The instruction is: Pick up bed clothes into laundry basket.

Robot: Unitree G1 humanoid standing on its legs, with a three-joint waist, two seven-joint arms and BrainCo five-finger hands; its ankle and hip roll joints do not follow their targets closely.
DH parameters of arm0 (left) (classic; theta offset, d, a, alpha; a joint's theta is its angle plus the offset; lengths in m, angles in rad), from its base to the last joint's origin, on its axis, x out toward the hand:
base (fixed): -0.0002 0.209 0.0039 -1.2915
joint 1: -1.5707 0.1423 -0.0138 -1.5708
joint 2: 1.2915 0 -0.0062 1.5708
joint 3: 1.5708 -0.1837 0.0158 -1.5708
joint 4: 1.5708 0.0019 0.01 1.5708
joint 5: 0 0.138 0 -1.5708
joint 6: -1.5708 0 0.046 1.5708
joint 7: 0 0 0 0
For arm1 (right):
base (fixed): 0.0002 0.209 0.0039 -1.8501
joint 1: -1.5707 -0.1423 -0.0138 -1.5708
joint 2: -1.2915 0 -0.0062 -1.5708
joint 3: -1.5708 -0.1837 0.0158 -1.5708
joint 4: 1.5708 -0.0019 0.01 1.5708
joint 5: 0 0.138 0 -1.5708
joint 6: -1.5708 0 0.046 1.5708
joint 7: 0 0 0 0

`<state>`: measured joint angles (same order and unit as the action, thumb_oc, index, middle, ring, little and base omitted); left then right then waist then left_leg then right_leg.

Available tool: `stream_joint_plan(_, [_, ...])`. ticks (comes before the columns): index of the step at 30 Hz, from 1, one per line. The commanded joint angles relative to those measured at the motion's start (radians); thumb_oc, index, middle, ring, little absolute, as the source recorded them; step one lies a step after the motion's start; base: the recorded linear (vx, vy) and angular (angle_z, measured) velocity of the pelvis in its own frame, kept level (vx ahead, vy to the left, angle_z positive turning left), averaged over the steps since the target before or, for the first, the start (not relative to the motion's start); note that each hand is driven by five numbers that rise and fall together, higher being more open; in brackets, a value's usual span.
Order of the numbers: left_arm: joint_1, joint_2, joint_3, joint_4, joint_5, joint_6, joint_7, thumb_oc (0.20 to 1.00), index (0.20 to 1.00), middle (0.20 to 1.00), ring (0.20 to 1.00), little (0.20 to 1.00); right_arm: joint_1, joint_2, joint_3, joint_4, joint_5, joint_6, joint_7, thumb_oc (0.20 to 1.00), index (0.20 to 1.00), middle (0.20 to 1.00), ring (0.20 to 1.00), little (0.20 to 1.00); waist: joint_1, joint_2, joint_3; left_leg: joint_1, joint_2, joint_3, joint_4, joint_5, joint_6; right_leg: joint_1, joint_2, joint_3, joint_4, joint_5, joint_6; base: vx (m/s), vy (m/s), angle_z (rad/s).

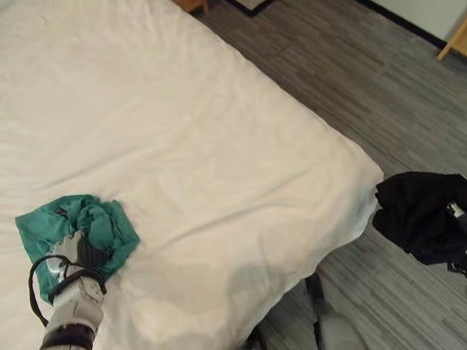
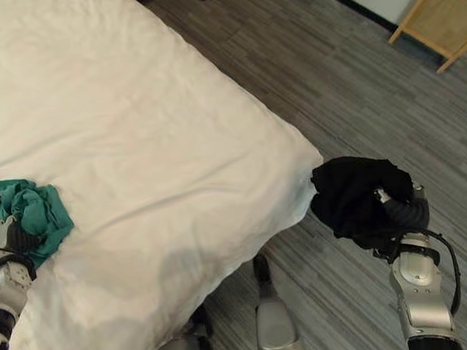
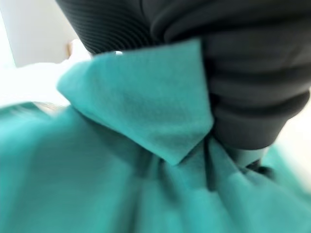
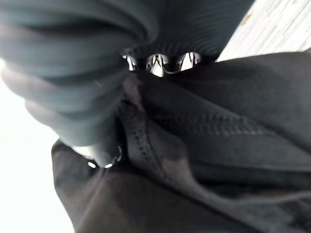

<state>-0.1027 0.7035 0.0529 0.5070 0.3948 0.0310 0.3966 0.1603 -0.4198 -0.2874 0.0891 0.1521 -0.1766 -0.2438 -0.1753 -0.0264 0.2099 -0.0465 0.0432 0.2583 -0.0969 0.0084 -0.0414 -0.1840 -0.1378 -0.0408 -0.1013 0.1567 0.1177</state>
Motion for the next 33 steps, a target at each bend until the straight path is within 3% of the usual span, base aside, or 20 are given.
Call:
stream_joint_plan(1, [-0.043,-0.056,0.026,-0.152,-0.027,-0.104,0.078,0.200,0.200,0.200,0.200,0.200,-0.031,-0.024,-0.044,-0.085,-0.087,-0.044,-0.007,0.200,0.200,0.200,0.200,0.200,-0.016,0.008,-0.082,0.011,0.024,-0.003,0.010,-0.014,-0.039,0.092,-0.062,-0.023,0.019,-0.047,0.111,-0.04,-0.018,-0.16])
stream_joint_plan(3, [0.007,-0.109,0.074,-0.307,-0.042,-0.145,0.102,0.200,0.200,0.200,0.200,0.200,-0.032,-0.006,-0.041,-0.095,-0.112,-0.042,-0.012,0.200,0.200,0.200,0.200,0.200,-0.011,0.011,-0.069,0.047,0.041,0.034,0.010,-0.016,-0.043,0.092,-0.059,-0.071,0.062,-0.040,0.114,-0.06,-0.044,-0.20])
stream_joint_plan(4, [0.022,-0.134,0.079,-0.381,-0.055,-0.158,0.103,0.200,0.200,0.200,0.200,0.200,-0.033,0.007,-0.036,-0.107,-0.120,-0.043,-0.014,0.200,0.200,0.200,0.200,0.200,-0.004,0.017,-0.063,0.067,0.056,0.064,0.010,-0.020,-0.046,0.089,-0.072,-0.135,0.095,-0.040,0.107,-0.10,-0.082,-0.37])
stream_joint_plan(5, [0.039,-0.159,0.086,-0.441,-0.066,-0.175,0.100,0.200,0.200,0.200,0.200,0.200,-0.037,0.019,-0.029,-0.114,-0.125,-0.043,-0.017,0.200,0.200,0.200,0.200,0.200,0.008,0.024,-0.056,0.082,0.074,0.099,0.010,-0.015,-0.051,0.087,-0.088,-0.218,0.125,-0.051,0.096,-0.16,-0.131,-1.04])
stream_joint_plan(6, [0.079,-0.203,0.097,-0.537,-0.089,-0.203,0.081,0.200,0.200,0.200,0.200,0.200,-0.043,0.031,-0.014,-0.135,-0.145,-0.041,-0.009,0.200,0.200,0.200,0.200,0.200,0.028,0.036,-0.053,0.107,0.102,0.161,0.010,-0.005,-0.054,0.106,-0.119,-0.366,0.164,-0.082,0.069,-0.14,-0.107,-1.33])
stream_joint_plan(7, [0.085,-0.206,0.101,-0.545,-0.090,-0.201,0.077,0.200,0.200,0.200,0.200,0.200,-0.041,0.030,-0.012,-0.137,-0.146,-0.039,-0.009,0.200,0.200,0.200,0.200,0.200,0.026,0.037,-0.050,0.113,0.104,0.161,0.010,-0.005,-0.055,0.111,-0.118,-0.366,0.167,-0.086,0.068,-0.07,-0.114,-1.50])
stream_joint_plan(10, [0.099,-0.241,0.093,-0.639,-0.143,-0.235,0.055,0.200,0.200,0.200,0.200,0.200,-0.058,0.041,0.020,-0.161,-0.160,-0.043,0.002,0.200,0.200,0.200,0.200,0.200,0.046,0.046,-0.064,0.152,0.126,0.221,0.010,-0.011,-0.061,0.149,-0.154,-0.453,0.196,-0.103,0.070,-0.05,-0.153,-0.92])
stream_joint_plan(13, [0.100,-0.242,0.083,-0.701,-0.133,-0.245,0.063,0.200,0.200,0.200,0.200,0.200,-0.076,0.036,0.039,-0.171,-0.168,-0.047,0.003,0.200,0.200,0.200,0.200,0.200,0.071,0.062,-0.083,0.180,0.134,0.288,0.010,-0.007,-0.064,0.189,-0.225,-0.523,0.182,-0.052,0.091,-0.05,-0.188,-1.23])
stream_joint_plan(14, [0.102,-0.244,0.083,-0.703,-0.133,-0.244,0.062,0.200,0.200,0.200,0.200,0.200,-0.076,0.035,0.039,-0.171,-0.168,-0.046,0.003,0.200,0.200,0.200,0.200,0.200,0.074,0.062,-0.082,0.184,0.133,0.291,0.010,-0.008,-0.064,0.192,-0.224,-0.520,0.177,-0.049,0.091,-0.05,-0.209,-1.15])
stream_joint_plan(15, [0.106,-0.241,0.084,-0.723,-0.136,-0.246,0.065,0.200,0.200,0.200,0.200,0.200,-0.090,0.035,0.051,-0.176,-0.167,-0.046,0.003,0.200,0.200,0.200,0.200,0.200,0.096,0.070,-0.096,0.193,0.139,0.329,0.012,0.000,-0.070,0.228,-0.255,-0.580,0.148,-0.024,0.102,0.01,-0.363,-1.13])
stream_joint_plan(19, [0.142,-0.189,0.123,-0.714,-0.057,-0.227,0.087,0.200,0.200,0.200,0.200,0.200,-0.086,0.025,0.067,-0.164,-0.145,-0.042,0.019,0.200,0.200,0.200,0.200,0.200,0.115,0.075,-0.121,0.233,0.189,0.393,0.021,0.042,-0.109,0.256,-0.214,-0.593,0.066,-0.044,0.094,0.05,-0.304,-1.10])
stream_joint_plan(23, [0.190,-0.172,0.169,-0.654,0.041,-0.182,0.124,0.200,0.200,0.200,0.200,0.200,-0.090,-0.028,0.068,-0.149,-0.151,-0.043,0.026,0.200,0.200,0.200,0.200,0.200,0.140,0.099,-0.097,0.229,0.252,0.406,0.110,0.104,-0.157,0.283,-0.151,-0.574,0.037,-0.080,0.064,0.04,-0.248,-0.97])
stream_joint_plan(25, [0.226,-0.179,0.205,-0.598,0.066,-0.153,0.126,0.787,0.787,0.787,0.787,0.787,-0.073,-0.034,0.051,-0.136,-0.142,-0.039,0.032,0.200,0.200,0.200,0.200,0.200,0.141,0.114,-0.099,0.234,0.266,0.401,0.103,0.122,-0.165,0.294,-0.127,-0.570,0.031,-0.096,0.052,0.05,-0.121,-0.32])
stream_joint_plan(26, [0.253,-0.174,0.238,-0.537,0.106,-0.119,0.139,1.000,1.000,1.000,1.000,1.000,-0.054,-0.039,0.036,-0.118,-0.130,-0.040,0.033,0.200,0.200,0.200,0.200,0.200,0.143,0.128,-0.105,0.242,0.281,0.401,0.086,0.153,-0.180,0.305,-0.107,-0.581,0.030,-0.111,0.041,0.04,-0.069,-0.13])
stream_joint_plan(29, [0.283,-0.177,0.283,-0.454,0.116,-0.085,0.139,1.000,1.000,1.000,1.000,1.000,-0.032,-0.037,0.018,-0.101,-0.113,-0.035,0.033,0.200,0.200,0.200,0.200,0.200,0.147,0.140,-0.114,0.249,0.300,0.384,0.051,0.204,-0.199,0.334,-0.076,-0.600,0.030,-0.133,0.026,0.04,-0.059,0.15])
stream_joint_plan(33, [0.321,-0.185,0.332,-0.424,0.092,-0.075,0.141,1.000,1.000,1.000,1.000,1.000,-0.029,-0.039,0.027,-0.108,-0.130,-0.027,0.038,0.200,0.200,0.200,0.200,0.200,0.174,0.132,-0.110,0.232,0.291,0.339,0.047,0.213,-0.194,0.360,-0.075,-0.621,0.043,-0.143,0.026,0.01,-0.018,0.32])
